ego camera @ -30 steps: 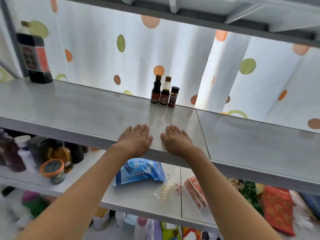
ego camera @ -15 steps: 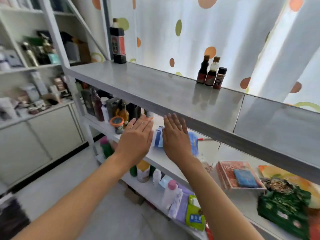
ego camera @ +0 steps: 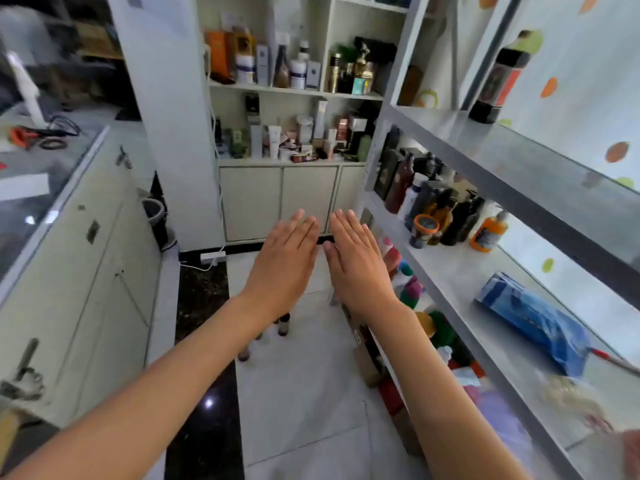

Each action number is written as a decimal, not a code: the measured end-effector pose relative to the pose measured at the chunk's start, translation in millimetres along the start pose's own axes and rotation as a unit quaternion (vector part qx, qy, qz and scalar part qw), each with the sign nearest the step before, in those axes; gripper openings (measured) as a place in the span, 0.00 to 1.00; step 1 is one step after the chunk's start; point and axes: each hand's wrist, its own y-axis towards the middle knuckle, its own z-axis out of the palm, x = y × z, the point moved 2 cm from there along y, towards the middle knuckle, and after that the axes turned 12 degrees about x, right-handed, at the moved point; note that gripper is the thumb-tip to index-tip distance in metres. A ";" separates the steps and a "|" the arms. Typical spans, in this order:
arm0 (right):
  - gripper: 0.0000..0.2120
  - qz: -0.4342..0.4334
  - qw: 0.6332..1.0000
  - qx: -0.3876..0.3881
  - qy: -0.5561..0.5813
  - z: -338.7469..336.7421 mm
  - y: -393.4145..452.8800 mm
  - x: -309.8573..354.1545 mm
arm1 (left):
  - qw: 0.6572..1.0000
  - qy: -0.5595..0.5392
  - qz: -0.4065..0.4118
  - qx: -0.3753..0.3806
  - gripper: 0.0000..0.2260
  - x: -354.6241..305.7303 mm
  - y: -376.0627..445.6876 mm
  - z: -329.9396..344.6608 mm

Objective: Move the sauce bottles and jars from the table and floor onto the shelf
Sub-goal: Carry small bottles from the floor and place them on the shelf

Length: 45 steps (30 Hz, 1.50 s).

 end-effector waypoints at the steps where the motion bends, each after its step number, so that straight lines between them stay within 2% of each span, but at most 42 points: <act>1: 0.25 -0.019 1.000 0.003 0.006 9.0 6.7 19.5 | 1.000 -0.005 -0.026 -0.005 0.25 19.0 -13.6 -4.3; 7: 0.24 -0.144 0.987 0.059 0.026 87.0 42.8 170.4 | 0.982 -0.033 -0.180 -0.042 0.22 152.9 -129.5 -23.3; 15: 0.22 -0.307 0.939 0.142 0.059 207.3 48.7 362.2 | 0.935 -0.077 -0.343 -0.055 0.21 292.1 -310.7 -12.5; 19: 0.22 -0.334 0.920 0.192 0.074 263.0 38.7 436.5 | 0.904 -0.093 -0.404 -0.100 0.23 335.2 -398.2 -6.4; 22: 0.22 -0.337 0.904 0.244 0.095 302.3 26.0 477.5 | 0.879 -0.112 -0.449 -0.114 0.16 357.4 -455.3 5.1; 27: 0.21 -0.286 0.898 0.322 0.095 359.8 -0.4 520.0 | 0.822 -0.196 -0.522 -0.118 0.12 390.5 -536.1 43.3; 30: 0.21 -0.246 0.900 0.351 0.082 391.6 -5.0 534.3 | 0.757 -0.240 -0.597 -0.113 0.14 401.8 -567.6 61.6; 32: 0.23 -0.228 0.899 0.367 0.071 408.2 -5.9 538.0 | 0.730 -0.258 -0.624 -0.100 0.18 405.4 -576.6 72.5; 37: 0.19 -0.227 0.886 0.404 0.002 440.1 -3.8 544.1 | 0.727 -0.279 -0.622 -0.074 0.28 420.2 -580.3 98.6; 42: 0.23 -0.260 0.864 0.427 -0.056 464.2 -3.1 551.6 | 0.735 -0.280 -0.613 -0.070 0.24 435.7 -574.3 106.8; 45: 0.22 -0.261 0.868 0.413 -0.086 472.6 -0.6 553.4 | 0.734 -0.281 -0.614 -0.070 0.23 442.3 -572.7 113.7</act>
